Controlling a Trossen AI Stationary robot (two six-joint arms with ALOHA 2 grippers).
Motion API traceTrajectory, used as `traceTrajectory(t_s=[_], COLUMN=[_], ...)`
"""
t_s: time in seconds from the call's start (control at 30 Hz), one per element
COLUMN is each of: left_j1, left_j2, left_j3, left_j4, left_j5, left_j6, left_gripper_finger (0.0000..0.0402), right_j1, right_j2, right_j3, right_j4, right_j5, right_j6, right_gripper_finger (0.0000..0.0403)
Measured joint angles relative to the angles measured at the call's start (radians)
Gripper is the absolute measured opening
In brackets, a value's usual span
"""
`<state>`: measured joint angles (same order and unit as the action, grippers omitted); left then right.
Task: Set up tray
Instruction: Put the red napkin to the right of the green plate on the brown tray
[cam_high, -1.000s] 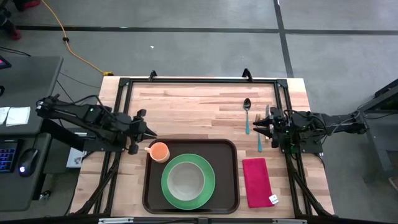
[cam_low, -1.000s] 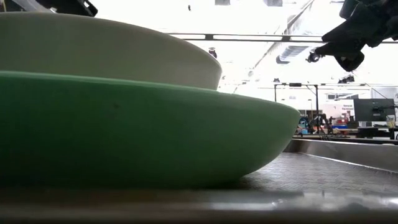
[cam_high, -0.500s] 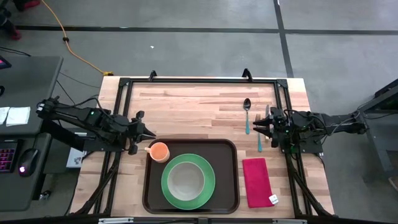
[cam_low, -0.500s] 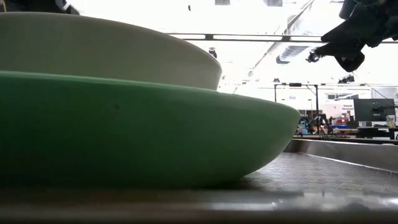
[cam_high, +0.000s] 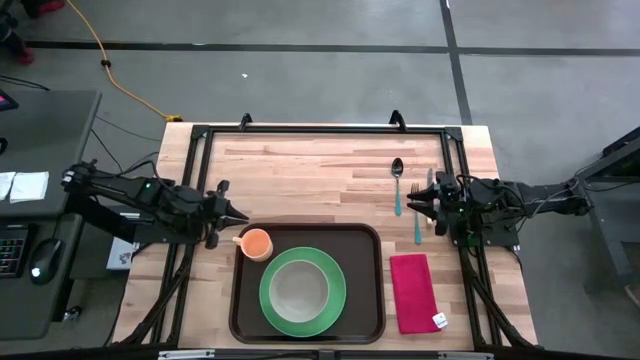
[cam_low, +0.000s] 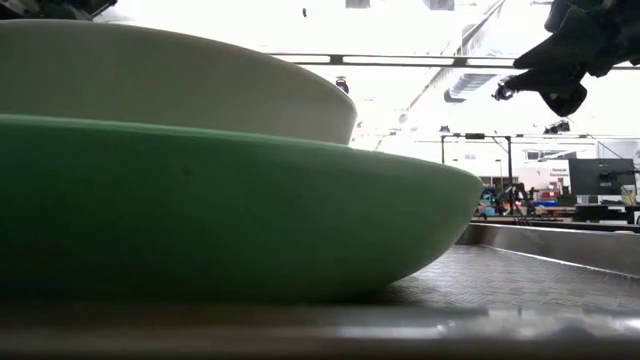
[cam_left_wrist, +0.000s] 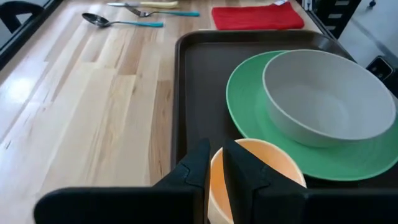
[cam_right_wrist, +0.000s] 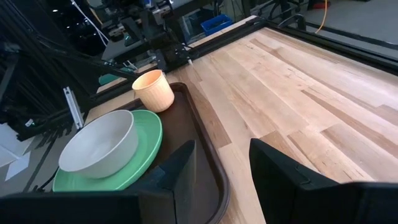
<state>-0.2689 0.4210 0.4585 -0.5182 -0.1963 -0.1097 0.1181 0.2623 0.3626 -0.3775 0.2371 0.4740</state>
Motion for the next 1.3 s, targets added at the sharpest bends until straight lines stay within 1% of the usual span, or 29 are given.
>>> traceTrajectory(t_s=[0.23,0.47,0.7,0.83,1.03,1.3], left_j1=[0.0,0.0,0.0,0.0,0.0,0.0], left_j2=[-0.057,-0.126,-0.178,-0.195,-0.212,-0.246], left_j3=[-0.021,-0.067,-0.081,-0.081,-0.081,-0.081], left_j4=[-0.007,-0.008,-0.016,-0.037,-0.039,-0.08], left_j5=[0.0,0.0,0.0,0.001,0.001,0.001], left_j6=[0.025,0.022,0.028,0.031,0.053,0.056], left_gripper_finger=[0.0074,0.0074,0.0074,0.0074,0.0074,0.0074], right_j1=[0.0,0.0,0.0,0.0,0.0,0.0], right_j2=[0.0,0.0,0.0,0.0,0.0,0.0], right_j3=[0.0,0.0,0.0,0.0,0.0,0.0], right_j4=[0.0,0.0,0.0,0.0,0.003,0.079], right_j5=[-0.002,-0.001,-0.004,-0.007,-0.049,-0.109], right_j6=[0.024,0.026,0.06,0.114,0.2,0.198], right_gripper_finger=[0.0129,0.0129,0.0129,0.0129,0.0129,0.0129])
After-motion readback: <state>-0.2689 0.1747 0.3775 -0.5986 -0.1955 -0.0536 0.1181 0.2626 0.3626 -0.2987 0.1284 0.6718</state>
